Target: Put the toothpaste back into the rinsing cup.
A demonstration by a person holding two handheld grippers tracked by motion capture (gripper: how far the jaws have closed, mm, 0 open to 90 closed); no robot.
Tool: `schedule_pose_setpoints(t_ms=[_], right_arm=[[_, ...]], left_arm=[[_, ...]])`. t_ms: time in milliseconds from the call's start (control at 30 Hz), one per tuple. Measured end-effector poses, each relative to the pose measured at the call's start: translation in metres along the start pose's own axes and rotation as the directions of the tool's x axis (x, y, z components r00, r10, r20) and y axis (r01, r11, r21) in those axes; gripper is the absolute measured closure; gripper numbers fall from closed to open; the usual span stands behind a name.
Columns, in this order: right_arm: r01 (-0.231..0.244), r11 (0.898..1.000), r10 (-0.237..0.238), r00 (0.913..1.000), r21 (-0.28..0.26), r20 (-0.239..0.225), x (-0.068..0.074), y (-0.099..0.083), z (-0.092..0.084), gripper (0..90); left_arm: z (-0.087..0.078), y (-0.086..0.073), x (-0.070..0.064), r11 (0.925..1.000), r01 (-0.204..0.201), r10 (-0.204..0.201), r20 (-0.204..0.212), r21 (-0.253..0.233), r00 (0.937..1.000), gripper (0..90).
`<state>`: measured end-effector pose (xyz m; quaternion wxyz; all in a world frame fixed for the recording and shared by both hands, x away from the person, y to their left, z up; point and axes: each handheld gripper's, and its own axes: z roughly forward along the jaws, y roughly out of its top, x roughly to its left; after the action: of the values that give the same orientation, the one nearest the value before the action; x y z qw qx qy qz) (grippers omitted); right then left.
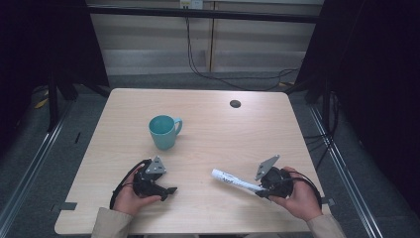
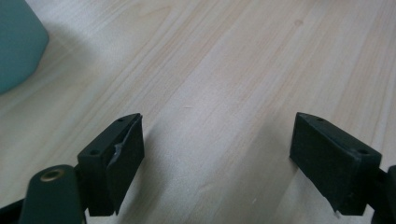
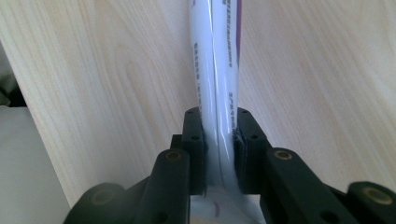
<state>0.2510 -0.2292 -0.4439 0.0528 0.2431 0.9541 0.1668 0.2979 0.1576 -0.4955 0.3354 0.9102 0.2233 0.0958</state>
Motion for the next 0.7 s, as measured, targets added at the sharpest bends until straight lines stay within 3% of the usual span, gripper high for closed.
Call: schedule_pose_setpoints(t_ms=[100, 233, 367, 500, 700], right_arm=[[0.013, 1.0, -0.013, 0.9999, 0.009, -0.003, -0.001, 0.005, -0.001, 77.1], [0.031, 0.999, -0.031, 0.9995, 0.02, 0.0, -0.003, 0.015, -0.002, 77.1], [0.034, 0.999, -0.034, 0.9994, 0.02, -0.003, -0.006, 0.024, -0.005, 77.1], [0.045, 0.998, -0.045, 0.999, 0.032, -0.001, -0.009, 0.032, -0.008, 77.1], [0.063, 0.997, -0.063, 0.998, 0.038, -0.002, -0.008, 0.043, -0.008, 77.1]], left_arm=[[-0.005, 0.009, -0.002, 0.9994, -0.032, 0.031, 0.016, 0.013, 0.9994, 17.6], [-0.009, 0.024, -0.005, 0.9987, -0.045, 0.045, 0.018, 0.022, 0.9988, 17.8], [-0.011, 0.039, -0.006, 0.9948, -0.091, 0.09, 0.029, 0.045, 0.9956, 19.6], [-0.012, 0.052, -0.007, 0.9933, -0.104, 0.102, 0.043, 0.051, 0.9939, 19.8], [-0.012, 0.07, -0.012, 0.9835, -0.162, 0.159, 0.037, 0.082, 0.9866, 20.2]])
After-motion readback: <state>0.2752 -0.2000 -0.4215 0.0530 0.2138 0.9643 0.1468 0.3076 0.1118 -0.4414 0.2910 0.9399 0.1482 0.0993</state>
